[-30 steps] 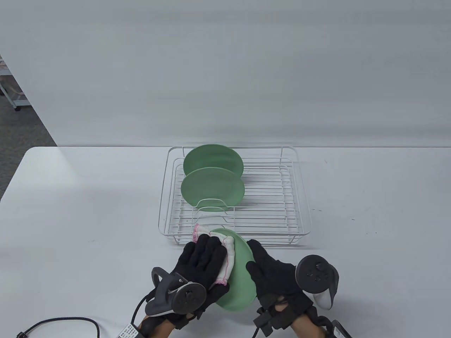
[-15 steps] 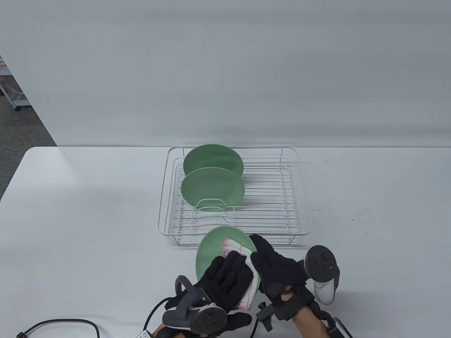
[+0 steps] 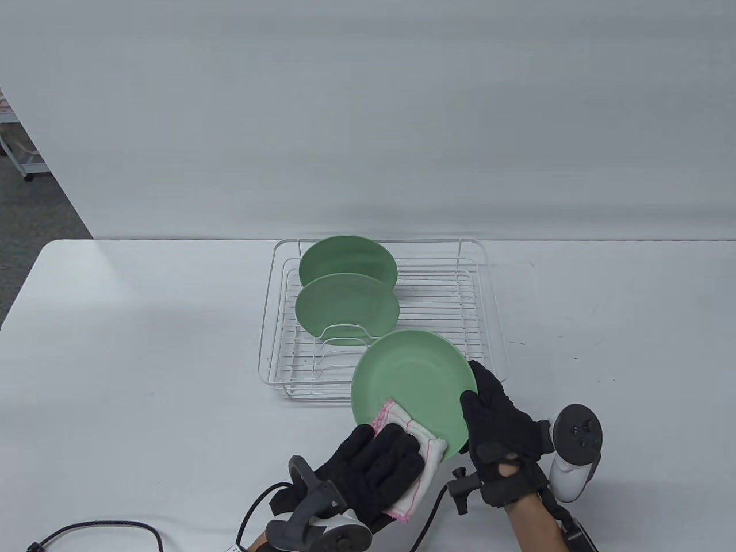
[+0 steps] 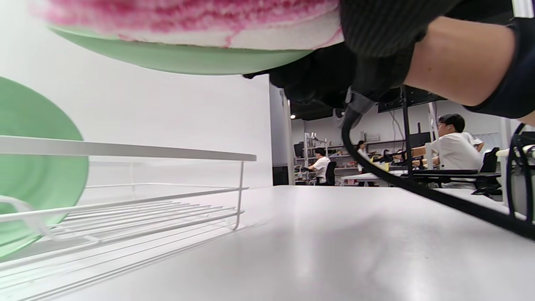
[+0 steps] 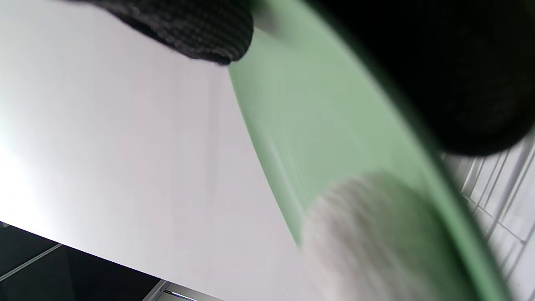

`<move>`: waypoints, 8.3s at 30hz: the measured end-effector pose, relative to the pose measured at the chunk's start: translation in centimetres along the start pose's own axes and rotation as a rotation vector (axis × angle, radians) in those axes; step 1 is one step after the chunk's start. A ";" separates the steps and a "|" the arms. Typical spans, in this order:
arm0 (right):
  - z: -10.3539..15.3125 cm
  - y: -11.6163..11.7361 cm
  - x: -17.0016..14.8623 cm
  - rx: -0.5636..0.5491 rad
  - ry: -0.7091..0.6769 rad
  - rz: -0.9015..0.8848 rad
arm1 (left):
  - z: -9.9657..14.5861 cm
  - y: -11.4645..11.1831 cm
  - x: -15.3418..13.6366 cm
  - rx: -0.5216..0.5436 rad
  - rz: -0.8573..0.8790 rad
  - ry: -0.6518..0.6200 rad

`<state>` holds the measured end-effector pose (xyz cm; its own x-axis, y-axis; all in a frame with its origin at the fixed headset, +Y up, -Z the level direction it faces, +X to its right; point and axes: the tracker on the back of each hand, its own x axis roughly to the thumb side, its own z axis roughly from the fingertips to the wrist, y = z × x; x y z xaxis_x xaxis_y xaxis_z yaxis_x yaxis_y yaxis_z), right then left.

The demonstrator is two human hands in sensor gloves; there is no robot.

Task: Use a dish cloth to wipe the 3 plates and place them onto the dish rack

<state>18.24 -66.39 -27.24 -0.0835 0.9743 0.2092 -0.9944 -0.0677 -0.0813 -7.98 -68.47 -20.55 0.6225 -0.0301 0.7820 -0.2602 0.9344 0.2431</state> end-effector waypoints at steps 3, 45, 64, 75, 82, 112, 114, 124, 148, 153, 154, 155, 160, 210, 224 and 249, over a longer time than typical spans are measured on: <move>0.1 -0.3 0.3 -0.002 -0.021 0.011 | 0.0 -0.1 -1.3 -0.047 -0.017 0.078; -0.7 -0.2 -1.1 0.088 0.082 -0.099 | 0.3 1.3 0.8 0.051 -0.091 -0.024; 1.6 5.7 0.9 0.354 -0.096 0.218 | 1.0 -0.8 -5.0 -0.135 0.030 0.263; 0.8 5.6 -1.2 0.330 0.060 0.057 | -0.1 -0.9 -0.9 -0.127 0.098 0.038; 0.0 3.4 -1.4 0.269 0.106 -0.033 | -0.2 -0.3 0.7 -0.071 0.025 -0.040; 2.1 6.2 0.7 0.256 -0.135 0.219 | 0.7 -1.4 -5.1 -0.173 0.136 0.266; 2.1 6.5 0.4 0.247 -0.130 0.210 | 0.6 -1.3 -4.6 -0.155 0.165 0.219; 1.3 5.4 -0.7 0.190 -0.002 0.052 | -0.2 -1.2 -2.0 -0.093 0.281 0.054; 0.1 -1.1 0.2 0.047 0.035 -0.062 | 0.7 0.9 -3.4 -0.059 0.025 0.137; 0.1 -0.5 0.0 0.085 0.045 -0.056 | 1.2 0.9 -5.1 -0.047 0.029 0.186; 0.1 -0.4 -0.2 0.091 0.057 -0.061 | 1.2 0.9 -5.2 -0.046 0.050 0.193; 0.1 -0.4 -0.3 0.091 0.064 -0.065 | 1.3 0.9 -5.3 -0.044 0.054 0.196; 0.1 -0.6 -1.3 0.101 0.192 -0.129 | 1.6 2.1 -6.2 0.021 0.115 0.242; -9.0 10.8 6.7 0.132 -0.217 0.967 | 8.4 5.1 -16.3 0.571 1.123 0.653; 1.0 -3.2 0.7 0.066 -0.085 0.692 | 3.3 -0.2 -9.0 -0.060 0.427 0.442; 4.3 -0.3 0.9 0.026 -0.575 0.992 | 3.2 1.5 -7.2 0.087 0.413 0.285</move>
<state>18.13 -66.41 -22.80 -0.8420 0.2480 0.4791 -0.4750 -0.7619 -0.4404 -15.24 -67.96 -23.95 0.6285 0.4447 0.6381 -0.5798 0.8148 0.0032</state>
